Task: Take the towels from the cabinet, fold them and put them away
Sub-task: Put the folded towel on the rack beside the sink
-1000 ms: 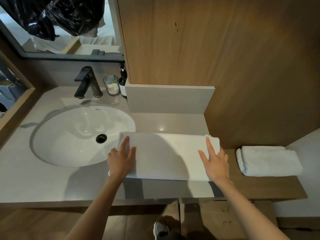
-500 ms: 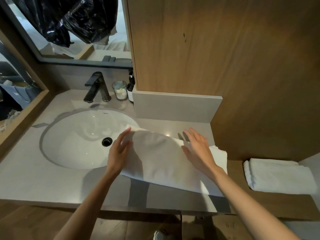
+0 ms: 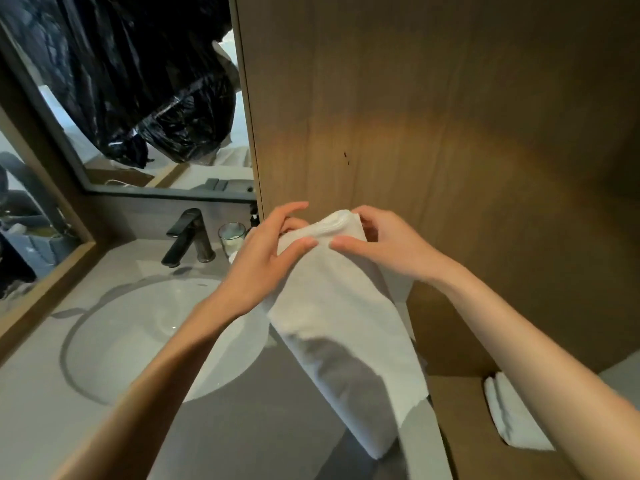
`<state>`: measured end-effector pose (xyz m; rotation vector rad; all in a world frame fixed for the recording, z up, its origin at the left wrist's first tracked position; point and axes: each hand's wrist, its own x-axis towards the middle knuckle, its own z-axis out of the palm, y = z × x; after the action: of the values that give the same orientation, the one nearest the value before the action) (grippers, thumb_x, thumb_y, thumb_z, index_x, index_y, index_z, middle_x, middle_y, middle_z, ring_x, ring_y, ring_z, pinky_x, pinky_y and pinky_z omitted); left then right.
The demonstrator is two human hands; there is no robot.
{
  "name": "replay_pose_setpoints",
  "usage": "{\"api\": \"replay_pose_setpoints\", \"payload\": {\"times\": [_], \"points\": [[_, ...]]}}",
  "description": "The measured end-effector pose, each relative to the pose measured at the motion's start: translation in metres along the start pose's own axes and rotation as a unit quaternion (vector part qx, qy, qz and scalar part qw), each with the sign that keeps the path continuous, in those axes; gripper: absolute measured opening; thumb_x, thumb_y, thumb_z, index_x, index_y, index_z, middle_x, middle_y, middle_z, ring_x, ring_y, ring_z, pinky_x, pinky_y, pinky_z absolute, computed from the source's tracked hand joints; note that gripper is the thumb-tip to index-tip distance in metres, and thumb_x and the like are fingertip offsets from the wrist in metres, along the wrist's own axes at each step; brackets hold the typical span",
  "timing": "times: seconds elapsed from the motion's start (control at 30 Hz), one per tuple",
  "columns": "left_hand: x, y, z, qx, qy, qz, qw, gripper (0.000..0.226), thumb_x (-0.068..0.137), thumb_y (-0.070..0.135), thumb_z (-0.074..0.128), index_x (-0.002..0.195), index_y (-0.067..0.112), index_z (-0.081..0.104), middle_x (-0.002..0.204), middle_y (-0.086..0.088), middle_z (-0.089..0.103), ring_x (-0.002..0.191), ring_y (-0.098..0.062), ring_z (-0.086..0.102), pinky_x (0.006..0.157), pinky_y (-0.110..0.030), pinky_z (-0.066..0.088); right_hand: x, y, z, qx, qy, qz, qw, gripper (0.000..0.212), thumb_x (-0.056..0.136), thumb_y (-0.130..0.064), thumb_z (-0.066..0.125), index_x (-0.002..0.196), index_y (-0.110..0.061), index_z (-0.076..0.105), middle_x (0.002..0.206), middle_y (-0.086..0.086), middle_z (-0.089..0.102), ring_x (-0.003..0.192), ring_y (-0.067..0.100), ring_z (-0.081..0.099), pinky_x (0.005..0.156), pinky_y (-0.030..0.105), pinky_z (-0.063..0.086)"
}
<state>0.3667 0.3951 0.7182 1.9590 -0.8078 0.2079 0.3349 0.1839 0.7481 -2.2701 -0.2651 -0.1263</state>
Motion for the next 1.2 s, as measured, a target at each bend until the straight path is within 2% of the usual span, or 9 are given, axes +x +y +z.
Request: {"api": "replay_pose_setpoints", "payload": {"times": [0.17,0.27,0.43,0.53,0.63,0.8,0.9,1.03,1.2], "points": [[0.050,0.036,-0.017,0.124,0.046,0.105,0.986,0.038,0.094,0.048,0.051,0.129,0.034,0.051,0.103,0.028,0.060,0.100,0.005,0.048,0.109,-0.028,0.019,-0.002,-0.029,-0.032,-0.025,0.120,-0.017,0.992,0.042,0.086,-0.047,0.065,0.121,-0.024,0.060,0.113,-0.012,0.063,0.098,0.006,0.060,0.078,0.021,0.051],[0.082,0.051,-0.033,0.153,0.107,0.162,0.969,0.043,0.090,0.054,0.052,0.128,0.035,0.055,0.119,0.027,0.055,0.114,0.008,0.046,0.116,-0.034,0.008,0.004,-0.051,-0.046,-0.010,0.210,-0.023,0.977,0.035,0.086,-0.046,0.066,0.113,-0.025,0.061,0.107,-0.015,0.064,0.094,0.004,0.060,0.077,0.018,0.052],[0.113,0.057,-0.044,-0.041,0.216,0.067,0.973,0.088,0.078,0.056,0.069,0.149,0.027,0.025,0.152,0.003,0.028,0.139,-0.012,0.029,0.114,-0.033,0.027,0.018,-0.094,-0.069,-0.033,0.316,-0.042,0.947,0.030,0.085,-0.047,0.066,0.108,-0.029,0.060,0.101,-0.021,0.062,0.090,0.002,0.061,0.072,0.012,0.049],[0.124,0.057,-0.048,-0.206,0.152,-0.042,0.966,0.098,0.068,0.067,0.066,0.146,0.022,0.027,0.142,0.003,0.044,0.126,-0.011,0.048,0.096,-0.030,0.049,0.026,-0.127,-0.088,-0.065,0.354,-0.057,0.931,0.030,0.085,-0.048,0.066,0.106,-0.028,0.061,0.098,-0.021,0.062,0.088,0.002,0.061,0.069,0.012,0.048],[0.137,0.059,-0.054,-0.258,0.051,-0.107,0.959,0.078,0.067,0.066,0.055,0.126,0.015,0.052,0.115,0.004,0.065,0.103,-0.012,0.064,0.074,-0.022,0.052,0.030,-0.161,-0.109,-0.103,0.377,-0.068,0.918,0.030,0.086,-0.049,0.064,0.105,-0.025,0.062,0.096,-0.018,0.063,0.086,0.004,0.061,0.068,0.014,0.050],[0.169,0.093,-0.085,-0.377,-0.004,-0.093,0.921,0.037,0.085,0.047,0.060,0.105,0.016,0.065,0.091,0.007,0.075,0.084,-0.011,0.072,0.065,-0.023,0.056,0.027,-0.222,-0.144,-0.205,0.407,-0.067,0.888,0.030,0.088,-0.049,0.063,0.102,-0.022,0.058,0.097,-0.009,0.062,0.085,0.008,0.061,0.064,0.018,0.050],[0.191,0.127,-0.111,-0.405,-0.035,-0.063,0.912,0.043,0.083,0.047,0.061,0.110,0.014,0.066,0.100,0.000,0.074,0.091,-0.017,0.071,0.072,-0.031,0.056,0.019,-0.267,-0.166,-0.302,0.420,-0.075,0.852,0.034,0.087,-0.050,0.063,0.090,-0.017,0.058,0.080,-0.007,0.059,0.070,0.009,0.057,0.053,0.015,0.035],[0.228,0.172,-0.145,-0.401,-0.036,0.004,0.915,0.041,0.084,0.052,0.059,0.104,0.017,0.068,0.097,0.003,0.075,0.087,-0.015,0.072,0.077,-0.033,0.055,0.012,-0.327,-0.194,-0.365,0.437,-0.086,0.817,0.047,0.086,-0.053,0.063,0.096,-0.007,0.061,0.086,0.009,0.065,0.072,0.020,0.063,0.055,0.031,0.046],[0.272,0.226,-0.173,-0.392,-0.056,0.063,0.916,0.047,0.085,0.056,0.057,0.108,0.016,0.068,0.102,0.002,0.073,0.093,-0.016,0.070,0.076,-0.030,0.054,0.013,-0.397,-0.229,-0.342,0.384,-0.008,0.858,0.047,0.081,-0.053,0.068,0.107,-0.013,0.065,0.096,0.003,0.073,0.081,0.020,0.071,0.064,0.037,0.061]]}}
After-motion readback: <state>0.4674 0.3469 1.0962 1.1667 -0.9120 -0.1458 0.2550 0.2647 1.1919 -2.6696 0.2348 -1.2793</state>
